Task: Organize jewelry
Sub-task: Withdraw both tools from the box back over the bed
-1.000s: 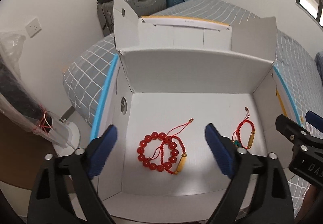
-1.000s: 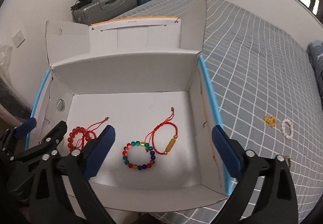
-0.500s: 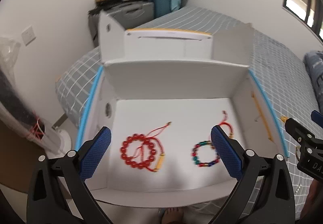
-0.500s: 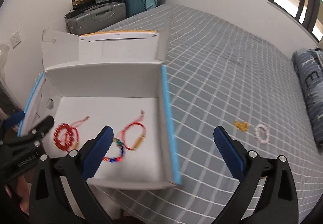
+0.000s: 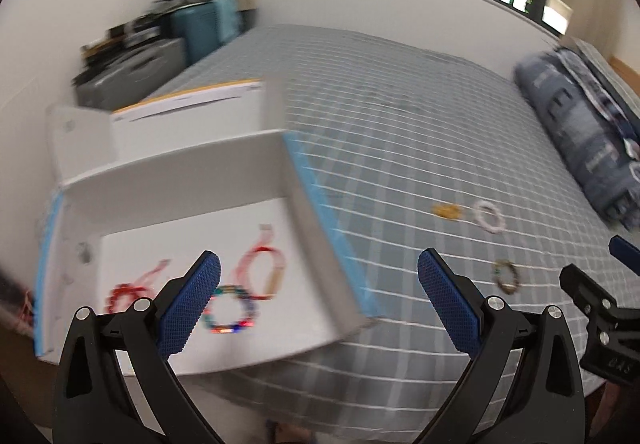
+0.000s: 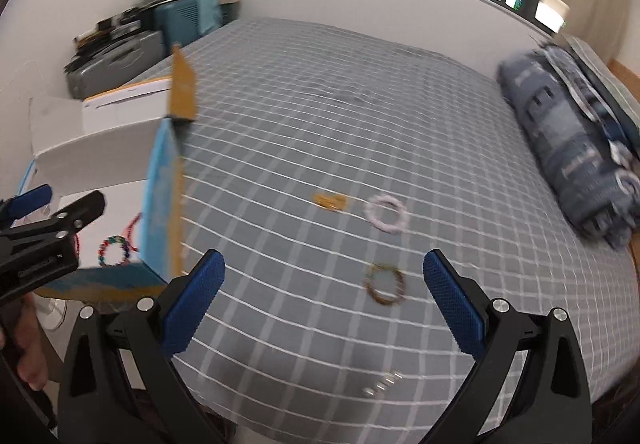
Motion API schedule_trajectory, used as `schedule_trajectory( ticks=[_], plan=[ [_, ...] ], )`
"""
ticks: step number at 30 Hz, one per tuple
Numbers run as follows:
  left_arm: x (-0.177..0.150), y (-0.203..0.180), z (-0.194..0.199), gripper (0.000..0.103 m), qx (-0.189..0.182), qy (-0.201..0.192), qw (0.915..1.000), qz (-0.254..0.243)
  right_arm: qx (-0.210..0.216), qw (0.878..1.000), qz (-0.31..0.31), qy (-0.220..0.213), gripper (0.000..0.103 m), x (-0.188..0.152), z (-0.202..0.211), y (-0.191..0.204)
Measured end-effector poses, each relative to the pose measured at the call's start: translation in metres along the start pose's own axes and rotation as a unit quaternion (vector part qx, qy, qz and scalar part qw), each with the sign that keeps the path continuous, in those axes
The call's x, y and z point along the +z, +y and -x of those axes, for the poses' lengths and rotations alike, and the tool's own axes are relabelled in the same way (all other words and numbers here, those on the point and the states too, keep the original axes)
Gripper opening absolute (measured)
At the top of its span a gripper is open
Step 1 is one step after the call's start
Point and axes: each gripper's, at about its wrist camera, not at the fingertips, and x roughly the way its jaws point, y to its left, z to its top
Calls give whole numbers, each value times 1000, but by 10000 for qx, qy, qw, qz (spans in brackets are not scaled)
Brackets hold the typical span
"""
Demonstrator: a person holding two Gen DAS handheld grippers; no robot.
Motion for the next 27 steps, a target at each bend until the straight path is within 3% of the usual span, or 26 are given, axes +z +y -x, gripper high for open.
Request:
schedule_trajectory(
  ticks=[7,12,19,27],
  plan=[
    [-4,-85,-22,97,-479,176,9977,-438,-173,9993,-307,131,96,-37,1,-60],
    [-13,-133,-41,97,-685,317,9947,-697,-146,9987,-416,272,96,-64,-11,-79],
    [-28,-169,-77,97,-760,580,9918,-851,8,9968,-623,502,95,-100,-41,-97],
    [-44,-197,-133,97,-783,974,9871,-1002,222,9953,-472,814,95,-131,-83,-91]
  ],
)
